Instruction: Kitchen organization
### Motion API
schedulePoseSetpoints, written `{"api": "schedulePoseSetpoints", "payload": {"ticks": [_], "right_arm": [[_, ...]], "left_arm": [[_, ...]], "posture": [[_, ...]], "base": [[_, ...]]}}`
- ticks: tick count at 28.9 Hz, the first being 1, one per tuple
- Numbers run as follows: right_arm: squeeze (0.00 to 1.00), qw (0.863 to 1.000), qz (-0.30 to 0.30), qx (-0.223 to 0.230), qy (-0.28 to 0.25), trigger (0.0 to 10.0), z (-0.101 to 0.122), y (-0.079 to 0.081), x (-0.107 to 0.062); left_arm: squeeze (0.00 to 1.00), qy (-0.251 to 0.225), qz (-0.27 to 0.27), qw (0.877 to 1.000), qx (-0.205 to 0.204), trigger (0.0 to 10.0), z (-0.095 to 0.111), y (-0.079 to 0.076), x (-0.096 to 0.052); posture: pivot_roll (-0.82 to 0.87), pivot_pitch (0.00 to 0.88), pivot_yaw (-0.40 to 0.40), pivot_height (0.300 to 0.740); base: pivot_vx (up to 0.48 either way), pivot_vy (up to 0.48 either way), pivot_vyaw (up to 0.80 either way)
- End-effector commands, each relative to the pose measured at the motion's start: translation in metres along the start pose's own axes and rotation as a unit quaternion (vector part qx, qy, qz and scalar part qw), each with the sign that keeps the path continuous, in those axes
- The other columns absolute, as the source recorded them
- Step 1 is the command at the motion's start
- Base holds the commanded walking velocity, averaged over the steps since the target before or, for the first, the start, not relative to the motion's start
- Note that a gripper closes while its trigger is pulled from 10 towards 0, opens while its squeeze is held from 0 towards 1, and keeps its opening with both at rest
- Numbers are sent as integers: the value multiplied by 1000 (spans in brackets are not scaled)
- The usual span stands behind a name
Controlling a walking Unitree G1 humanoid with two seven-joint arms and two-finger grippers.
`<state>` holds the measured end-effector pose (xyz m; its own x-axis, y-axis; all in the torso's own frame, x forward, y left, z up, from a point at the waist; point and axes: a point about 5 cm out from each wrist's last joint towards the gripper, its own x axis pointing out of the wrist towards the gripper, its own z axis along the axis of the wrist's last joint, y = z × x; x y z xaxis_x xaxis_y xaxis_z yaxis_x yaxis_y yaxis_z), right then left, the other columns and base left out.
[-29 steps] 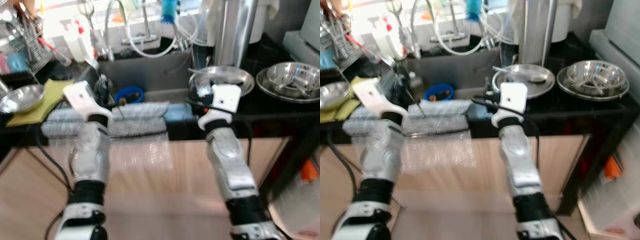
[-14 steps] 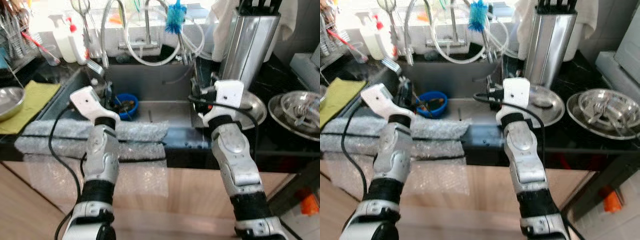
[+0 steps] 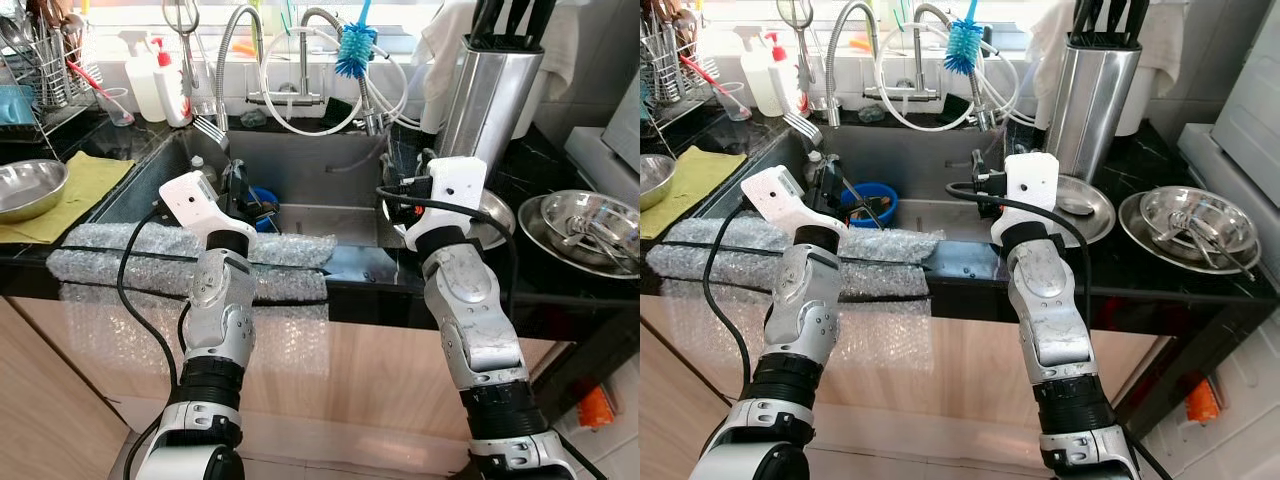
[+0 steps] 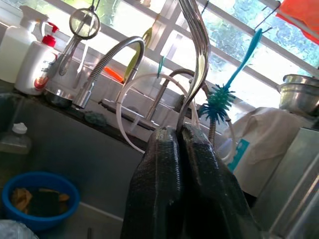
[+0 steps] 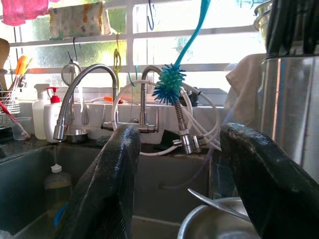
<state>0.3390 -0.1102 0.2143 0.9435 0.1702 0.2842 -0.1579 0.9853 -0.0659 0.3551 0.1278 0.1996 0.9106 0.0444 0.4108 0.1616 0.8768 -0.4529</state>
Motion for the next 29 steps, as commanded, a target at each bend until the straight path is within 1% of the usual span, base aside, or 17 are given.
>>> {"api": "schedulePoseSetpoints", "payload": {"ticks": [1,7,15,29], "right_arm": [[0,1000,5,1,-12,10000,9,2,3],[0,1000,0,-2,-8,10000,7,-2,0],[0,1000,-3,8,-8,10000,5,3,-2],[0,1000,-4,9,-8,10000,5,3,-2]], "left_arm": [[0,-12,-9,1000,-4,10000,5,-6,7],[0,-14,-4,1000,-6,10000,5,-5,6],[0,-15,-10,1000,4,10000,9,-3,8],[0,-15,-11,1000,4,10000,9,-3,8]], "posture": [[-117,0,1,740],[-108,0,16,740],[-100,0,35,740],[-100,0,35,740]], "base": [[0,0,0],[0,0,0],[0,0,0],[0,0,0]]}}
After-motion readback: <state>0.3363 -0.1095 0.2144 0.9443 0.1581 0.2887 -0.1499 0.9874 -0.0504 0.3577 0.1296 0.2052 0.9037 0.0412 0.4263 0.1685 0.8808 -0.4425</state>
